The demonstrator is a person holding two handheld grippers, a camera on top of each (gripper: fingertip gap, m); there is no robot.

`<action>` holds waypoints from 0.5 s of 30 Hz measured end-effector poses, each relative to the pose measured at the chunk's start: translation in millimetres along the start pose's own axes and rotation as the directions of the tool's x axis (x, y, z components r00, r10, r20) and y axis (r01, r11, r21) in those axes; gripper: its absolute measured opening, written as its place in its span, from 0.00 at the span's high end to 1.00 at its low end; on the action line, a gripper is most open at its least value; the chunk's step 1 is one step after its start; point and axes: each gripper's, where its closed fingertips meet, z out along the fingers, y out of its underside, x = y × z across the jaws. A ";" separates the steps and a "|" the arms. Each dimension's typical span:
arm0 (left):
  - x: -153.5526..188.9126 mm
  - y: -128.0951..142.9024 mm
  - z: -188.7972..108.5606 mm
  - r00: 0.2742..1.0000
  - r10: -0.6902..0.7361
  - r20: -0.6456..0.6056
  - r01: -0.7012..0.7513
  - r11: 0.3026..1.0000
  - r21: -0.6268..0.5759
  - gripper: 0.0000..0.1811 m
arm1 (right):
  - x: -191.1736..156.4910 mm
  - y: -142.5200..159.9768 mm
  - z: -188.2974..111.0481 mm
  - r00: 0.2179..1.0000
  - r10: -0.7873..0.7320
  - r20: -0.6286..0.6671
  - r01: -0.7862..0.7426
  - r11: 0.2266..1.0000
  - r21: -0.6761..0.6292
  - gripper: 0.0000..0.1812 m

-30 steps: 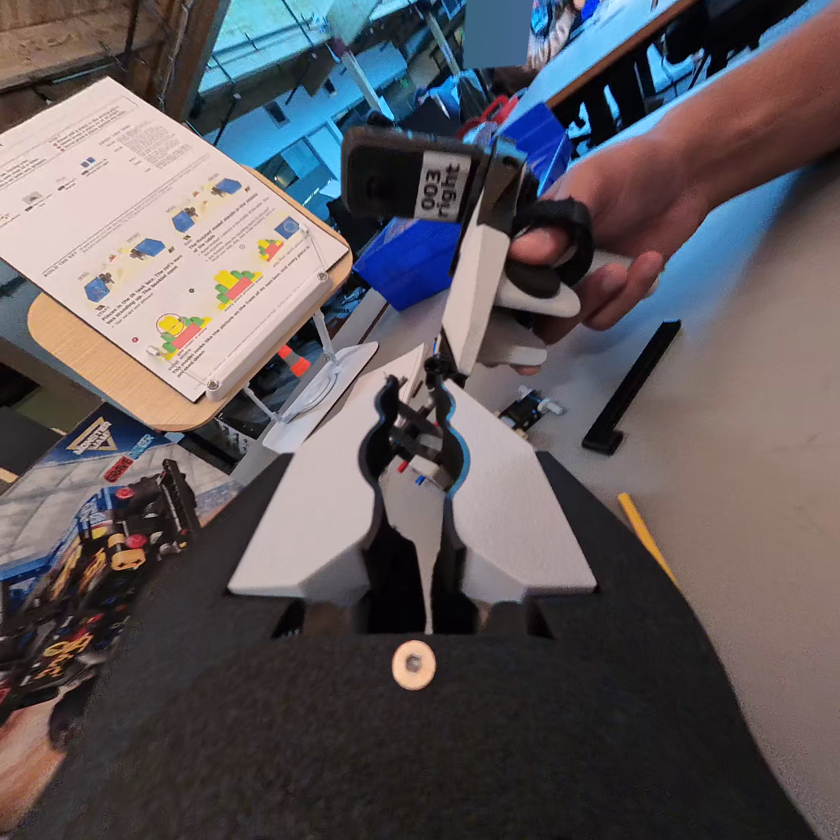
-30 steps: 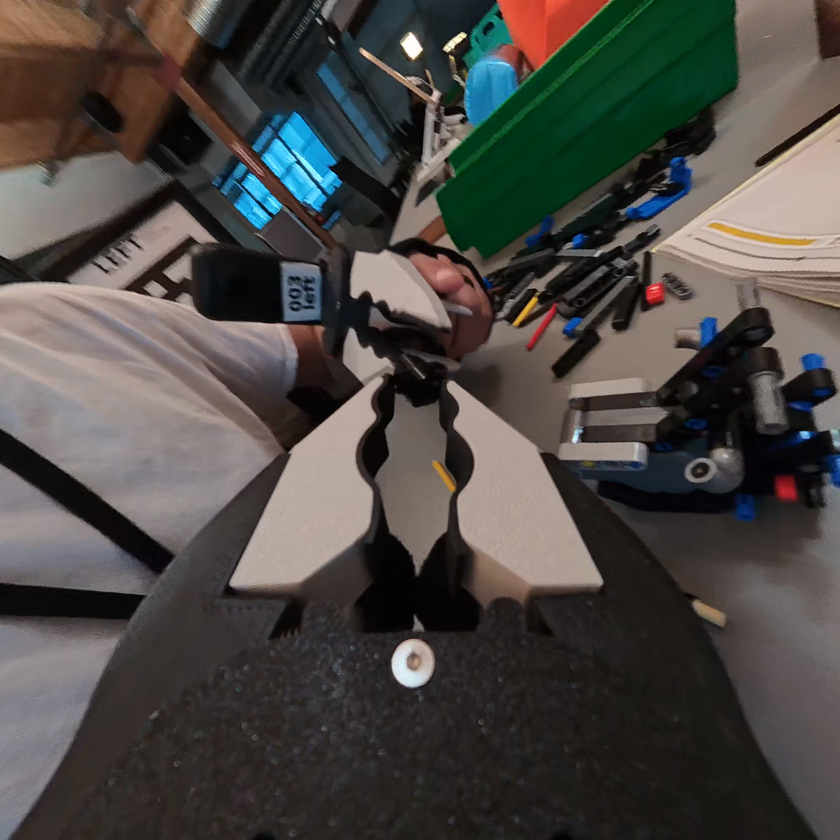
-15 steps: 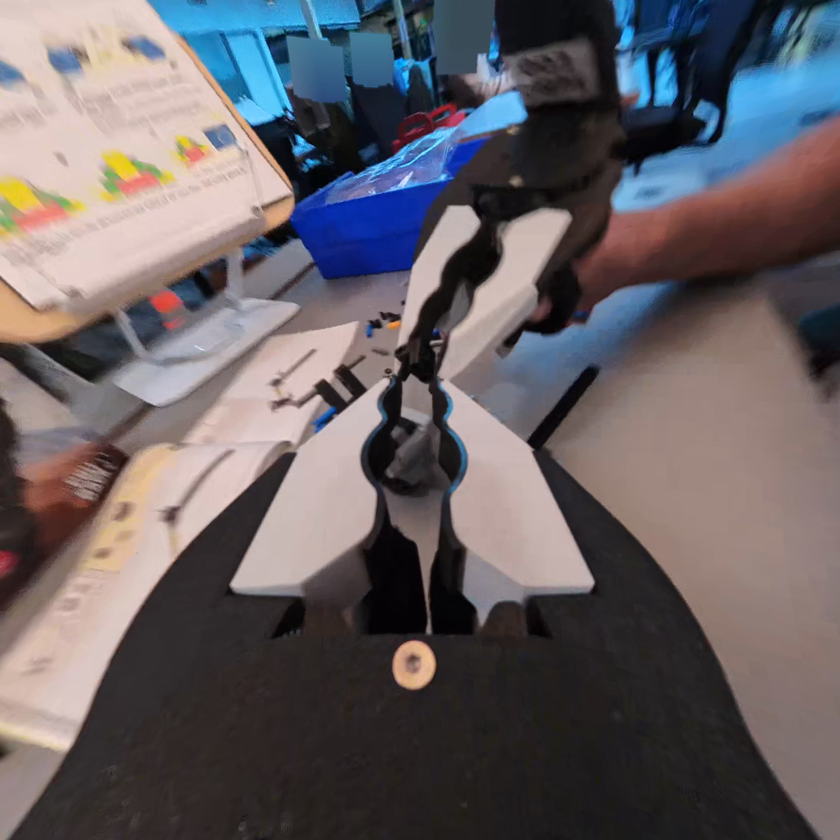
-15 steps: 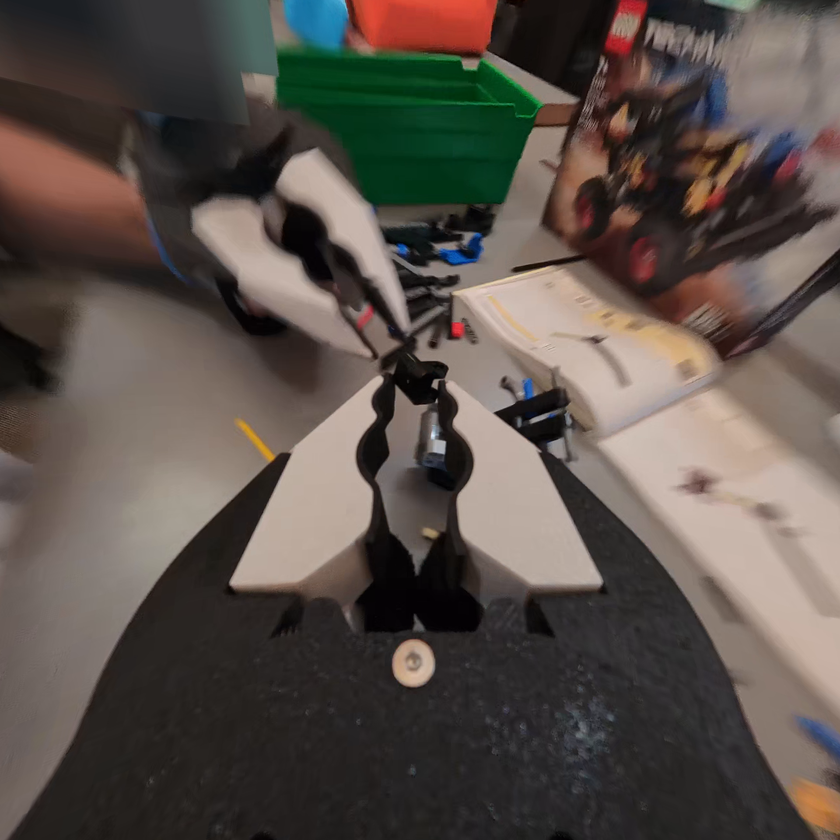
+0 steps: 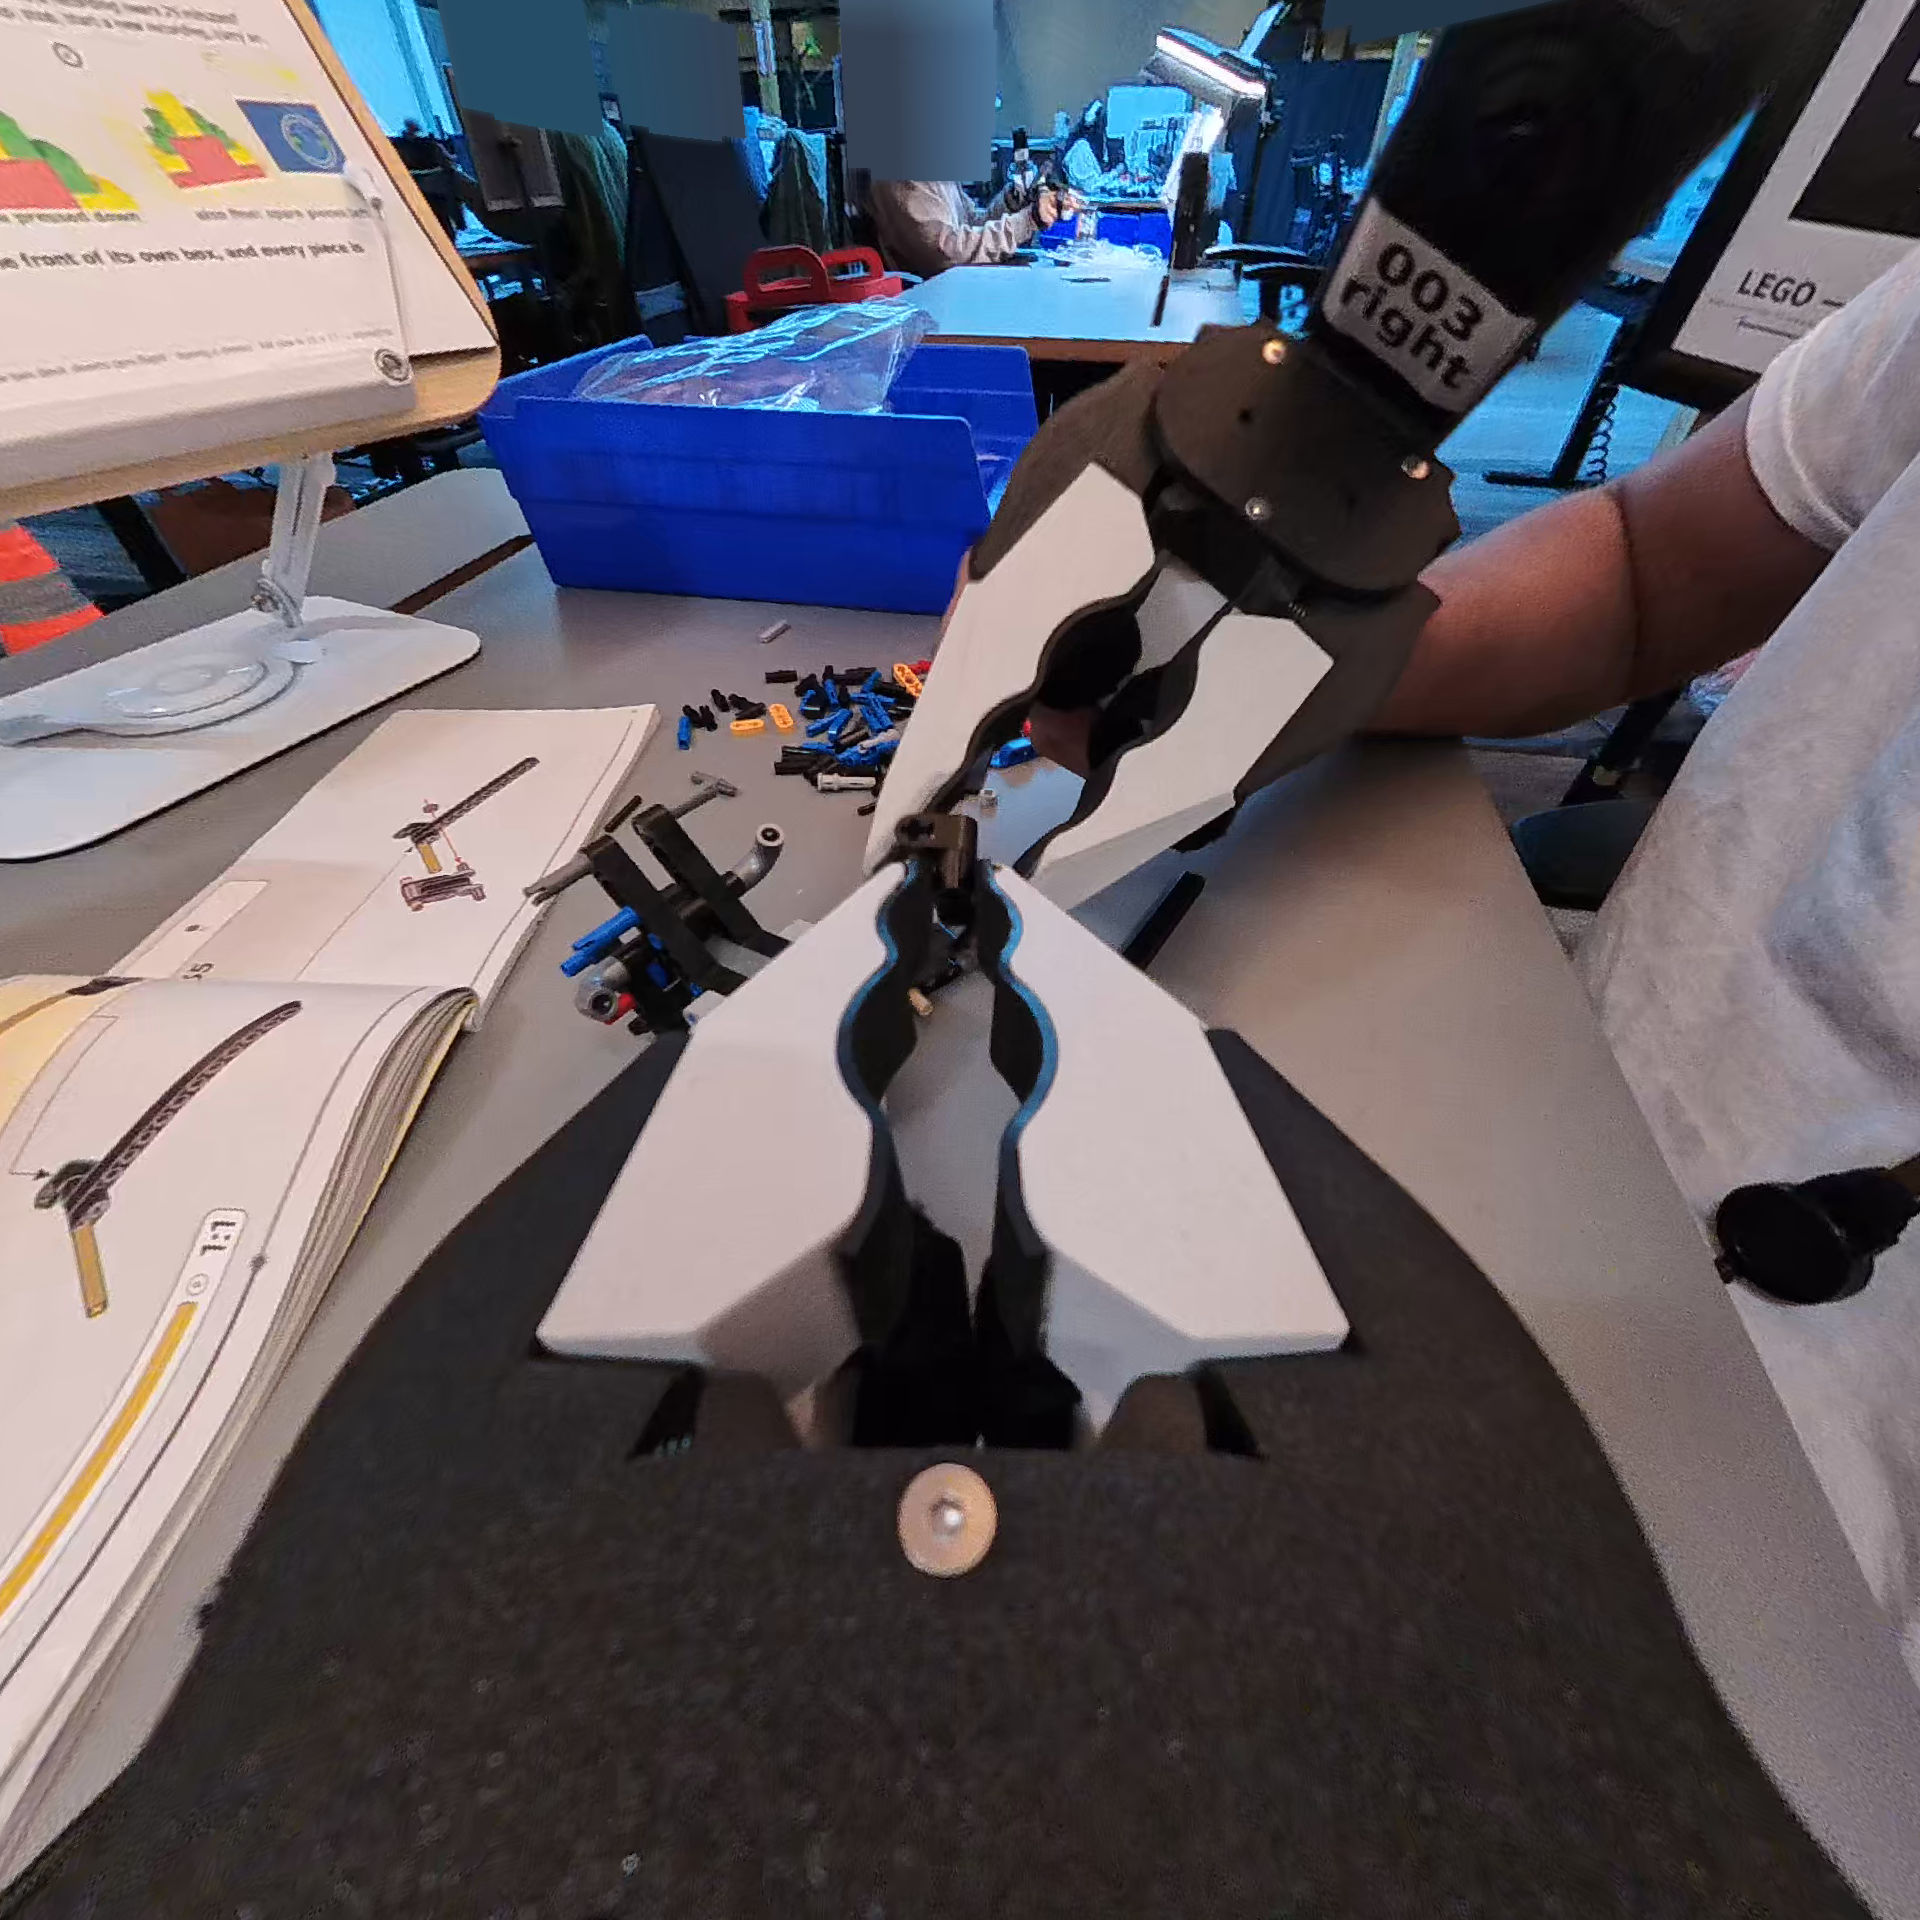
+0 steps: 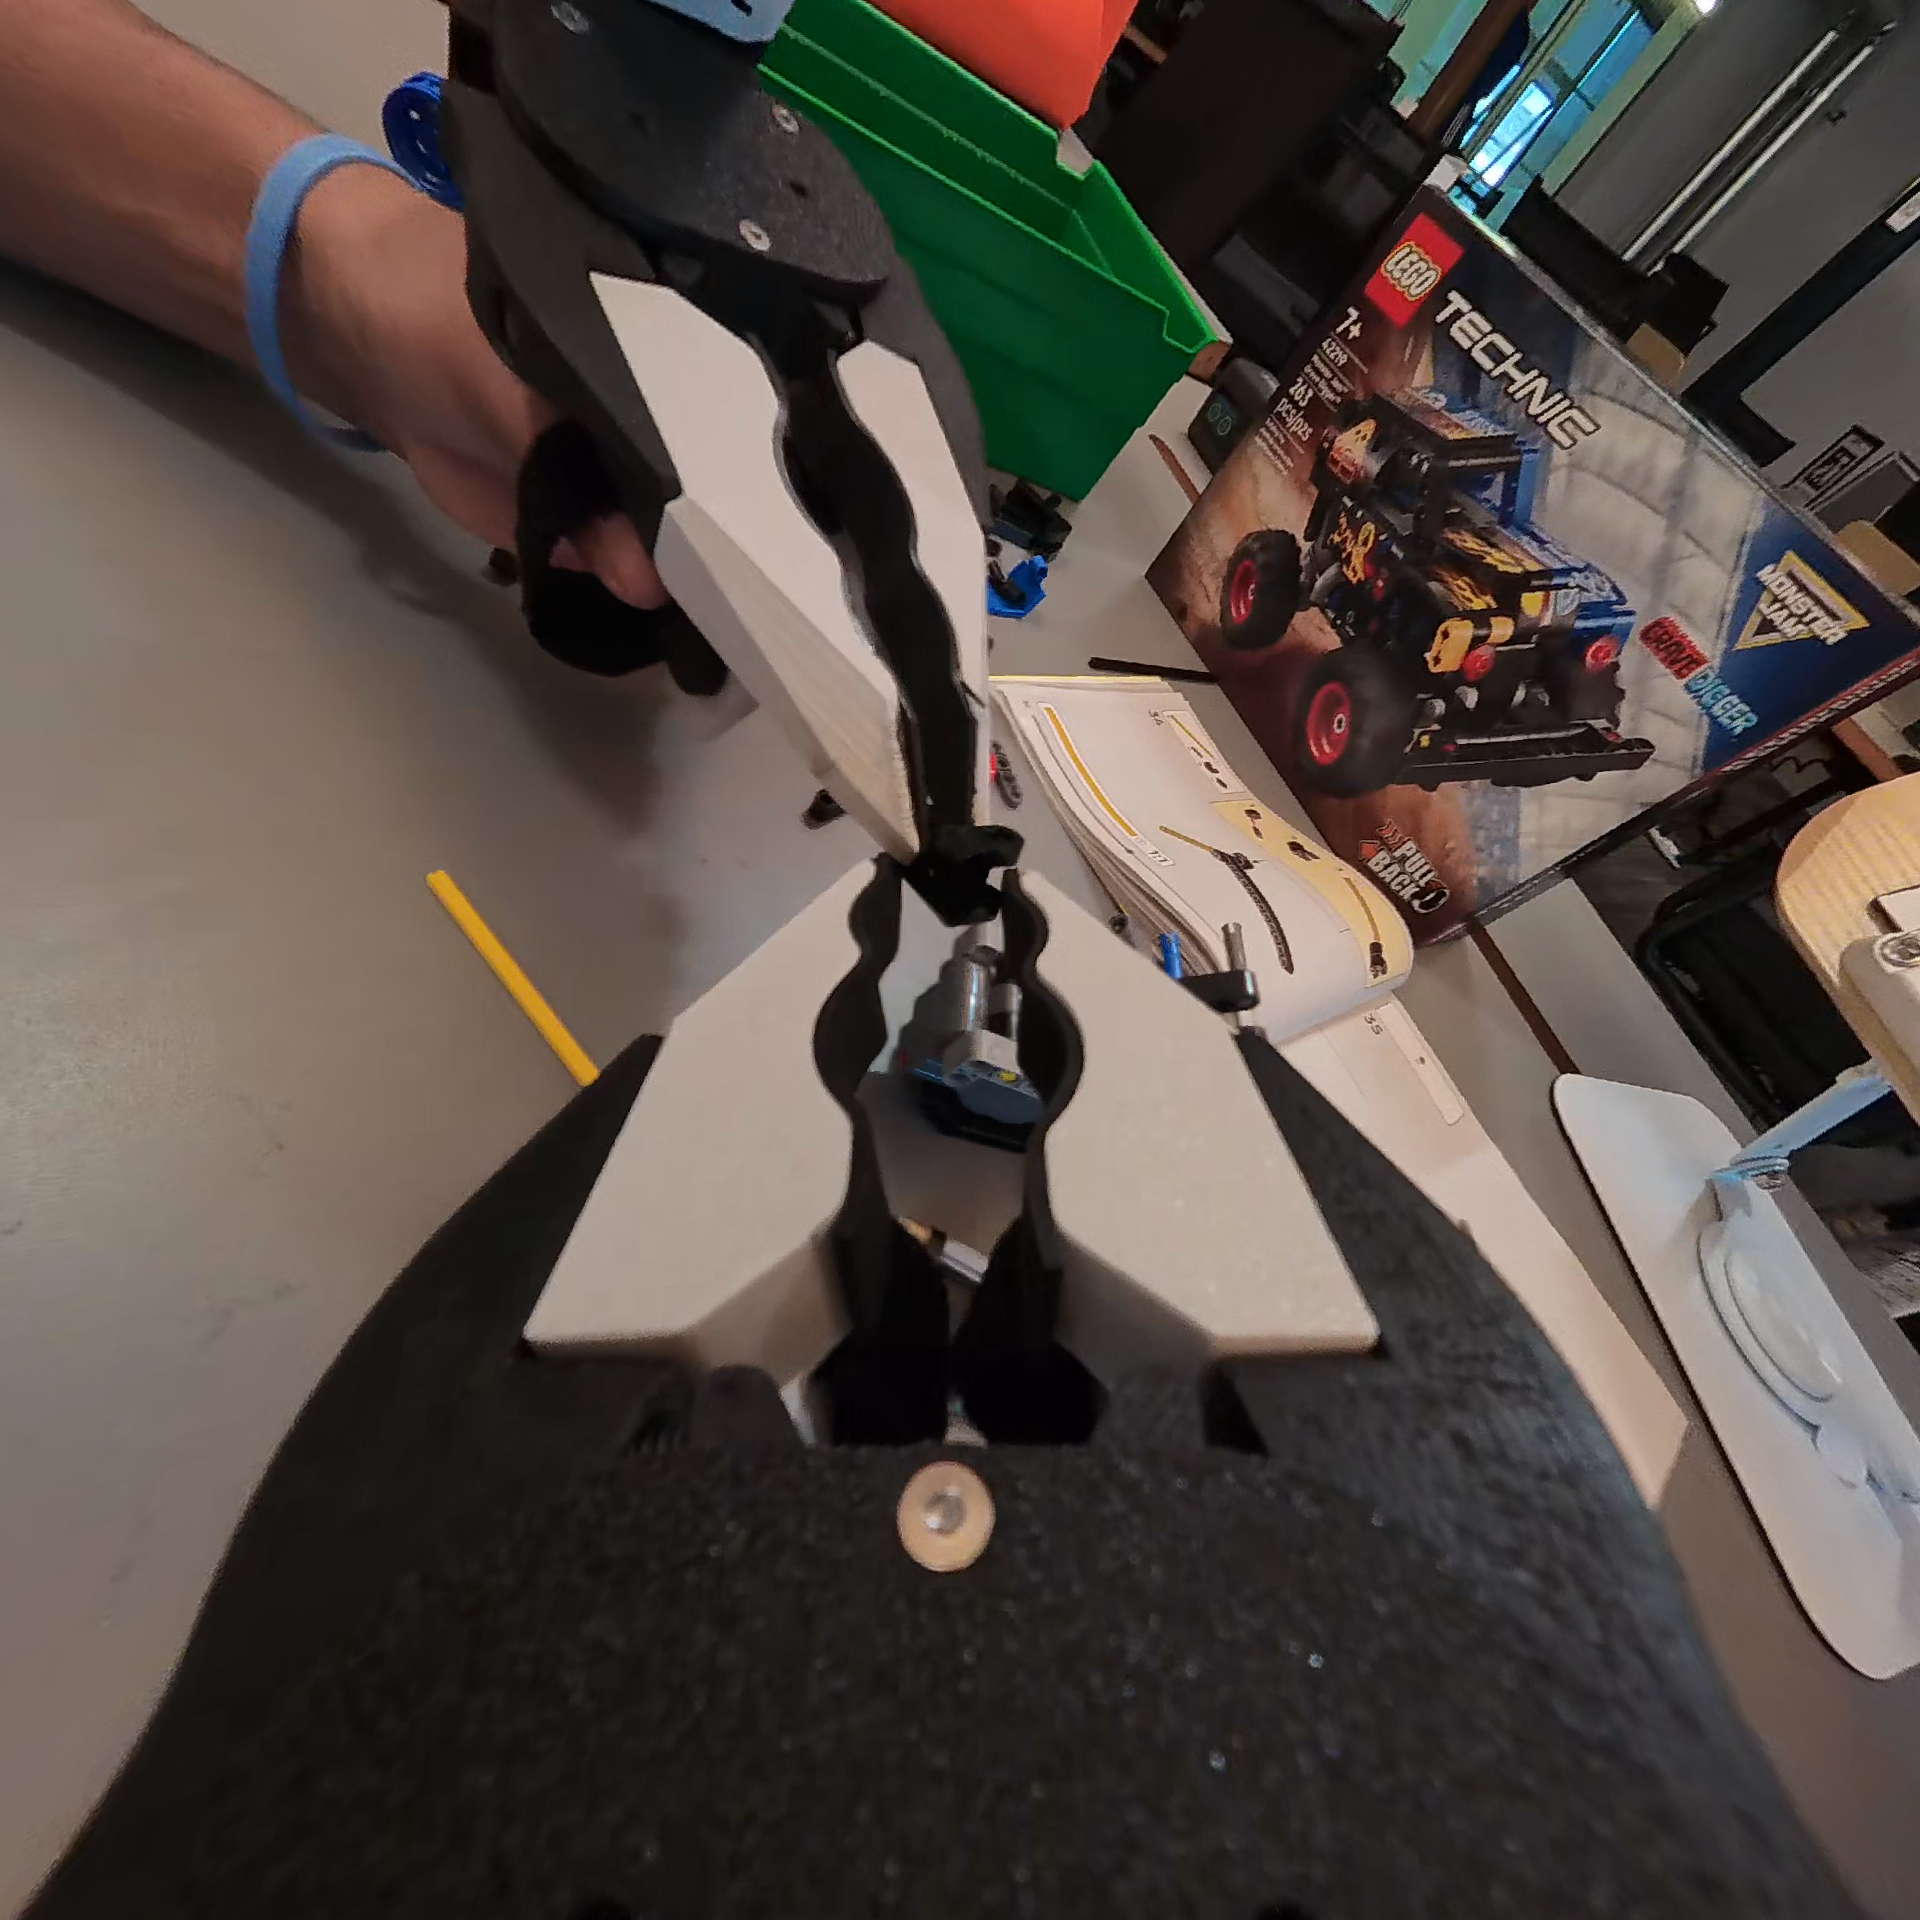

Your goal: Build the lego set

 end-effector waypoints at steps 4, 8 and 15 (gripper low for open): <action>4.5 -0.2 -4.1 0.998 -0.019 -0.064 0.020 1.000 0.017 0.97 | -8.2 -4.2 -5.1 0.989 0.090 0.119 -0.096 0.994 0.052 0.87; 7.7 -4.2 -11.8 0.995 0.024 -0.100 -0.019 0.999 0.048 0.97 | -15.2 -7.5 -16.0 0.941 0.185 0.284 -0.220 0.971 0.096 0.86; 16.4 -5.4 -12.7 0.990 0.066 -0.128 -0.059 0.997 0.058 0.97 | -10.5 -19.7 -25.8 0.915 0.214 0.343 -0.287 0.941 0.178 0.91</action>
